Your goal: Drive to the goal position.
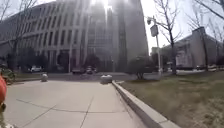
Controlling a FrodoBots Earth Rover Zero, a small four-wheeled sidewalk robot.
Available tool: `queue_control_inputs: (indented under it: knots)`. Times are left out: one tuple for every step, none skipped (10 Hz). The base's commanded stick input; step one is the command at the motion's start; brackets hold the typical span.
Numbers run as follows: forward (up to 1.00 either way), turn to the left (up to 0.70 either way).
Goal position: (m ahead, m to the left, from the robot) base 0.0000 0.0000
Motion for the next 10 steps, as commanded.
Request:
queue_control_inputs:
  knots:
    - [0.19, 0.09]
    - [0.12, 0.06]
    - [0.05, 0.02]
    - [0.02, 0.01]
    - [0.10, 0.05]
    - [0.18, 0.09]
    - [0.27, 0.13]
    - [0.35, 0.17]
    - [0.43, 0.21]
    - [0.51, 0.25]
